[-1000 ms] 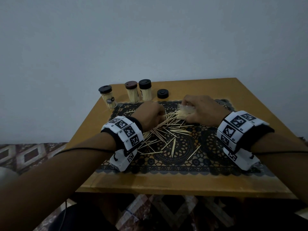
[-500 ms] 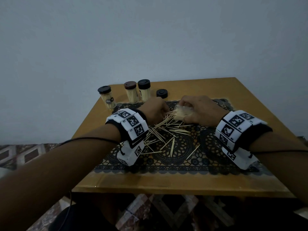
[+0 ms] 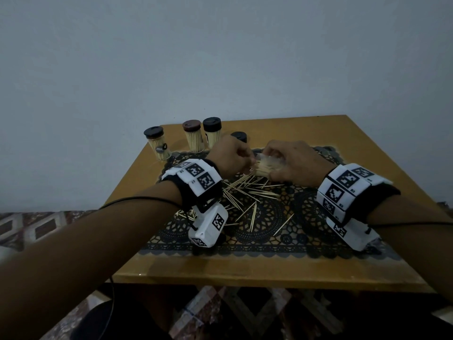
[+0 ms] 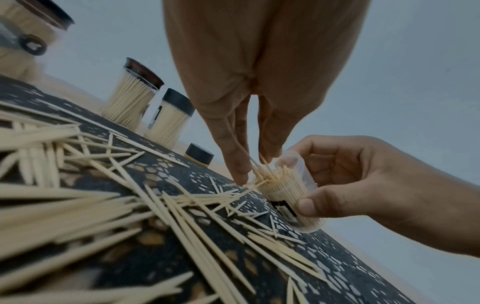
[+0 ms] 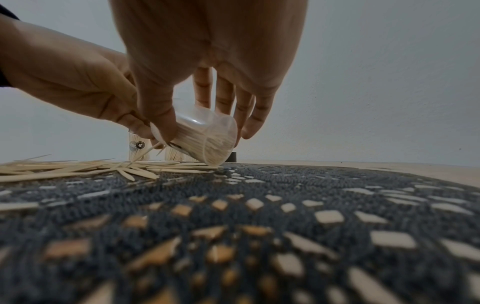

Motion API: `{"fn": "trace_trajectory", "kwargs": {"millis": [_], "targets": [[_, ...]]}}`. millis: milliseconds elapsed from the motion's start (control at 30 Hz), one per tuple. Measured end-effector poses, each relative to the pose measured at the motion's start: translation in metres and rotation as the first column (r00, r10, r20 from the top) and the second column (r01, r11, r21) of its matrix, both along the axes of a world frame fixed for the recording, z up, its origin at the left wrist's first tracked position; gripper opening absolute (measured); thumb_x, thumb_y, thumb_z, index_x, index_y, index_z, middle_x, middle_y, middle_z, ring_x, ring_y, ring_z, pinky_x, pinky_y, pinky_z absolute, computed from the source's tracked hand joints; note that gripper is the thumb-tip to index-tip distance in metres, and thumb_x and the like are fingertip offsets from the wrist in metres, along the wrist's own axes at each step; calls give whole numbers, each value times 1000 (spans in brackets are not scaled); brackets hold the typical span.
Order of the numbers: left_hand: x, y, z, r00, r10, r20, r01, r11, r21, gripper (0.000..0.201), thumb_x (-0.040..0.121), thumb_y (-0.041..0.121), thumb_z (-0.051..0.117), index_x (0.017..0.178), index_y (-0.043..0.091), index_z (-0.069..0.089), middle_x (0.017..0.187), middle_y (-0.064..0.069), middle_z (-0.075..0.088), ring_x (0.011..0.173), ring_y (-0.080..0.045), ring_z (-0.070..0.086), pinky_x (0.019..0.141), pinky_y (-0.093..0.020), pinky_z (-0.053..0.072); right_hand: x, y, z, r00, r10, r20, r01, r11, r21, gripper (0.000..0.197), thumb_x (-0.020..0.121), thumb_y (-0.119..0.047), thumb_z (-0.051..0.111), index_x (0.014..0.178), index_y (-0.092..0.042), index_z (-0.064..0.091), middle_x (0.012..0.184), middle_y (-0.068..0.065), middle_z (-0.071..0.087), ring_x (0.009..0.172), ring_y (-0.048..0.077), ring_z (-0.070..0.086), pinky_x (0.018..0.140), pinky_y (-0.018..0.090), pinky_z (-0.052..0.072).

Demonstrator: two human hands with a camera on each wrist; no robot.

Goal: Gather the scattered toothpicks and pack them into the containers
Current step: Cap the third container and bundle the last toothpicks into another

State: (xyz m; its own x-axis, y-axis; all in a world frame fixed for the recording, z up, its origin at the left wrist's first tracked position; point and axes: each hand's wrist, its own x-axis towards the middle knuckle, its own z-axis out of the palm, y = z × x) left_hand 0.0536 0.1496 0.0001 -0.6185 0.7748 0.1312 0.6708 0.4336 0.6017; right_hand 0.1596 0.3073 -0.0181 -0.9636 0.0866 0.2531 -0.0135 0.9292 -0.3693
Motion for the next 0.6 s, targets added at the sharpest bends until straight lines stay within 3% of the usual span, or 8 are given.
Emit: {"fn": "trace_trajectory", "kwargs": {"millis": [100,233,333,500,600], "targets": [[-6,-7,0,993,56,104,-58,998,17,14,90,1,59,96,6,70,90,-8,70,74,-15,70,61,-20,56,-1,1,-1,1000,1,-6,-1,1000,-18,45,74,-23,81,113,-14,61,106,5,65,89,20,59,73,32,51],[-9,-15,0,978,110,179,-113,994,4,5,86,1,66,86,5,66,85,-12,72,72,-17,73,61,-21,56,-1,1,-1,1000,12,-11,-12,999,-35,45,74,-24,81,112,-14,61,106,3,65,92,20,60,77,34,54],[-5,-12,-2,953,110,281,-134,989,67,3,82,-4,69,83,-3,68,81,-17,71,66,-18,70,59,-23,57,-2,1,-2,999,35,-24,-36,998,-49,45,72,-23,82,111,-14,62,105,4,66,91,19,61,77,33,53],[2,-1,-5,982,120,148,-138,983,119,6,78,3,75,79,3,69,76,-11,72,65,-17,70,56,-24,57,-2,3,-2,999,28,-35,-30,997,-66,44,71,-22,82,110,-16,62,104,2,66,90,19,62,77,35,55],[-2,-5,-2,970,139,198,-165,978,124,8,85,1,65,79,6,65,78,-10,70,71,-22,72,53,-20,53,-3,3,-3,998,33,-46,-36,997,-63,43,72,-22,81,110,-16,62,103,2,66,89,18,62,75,31,54]]}}
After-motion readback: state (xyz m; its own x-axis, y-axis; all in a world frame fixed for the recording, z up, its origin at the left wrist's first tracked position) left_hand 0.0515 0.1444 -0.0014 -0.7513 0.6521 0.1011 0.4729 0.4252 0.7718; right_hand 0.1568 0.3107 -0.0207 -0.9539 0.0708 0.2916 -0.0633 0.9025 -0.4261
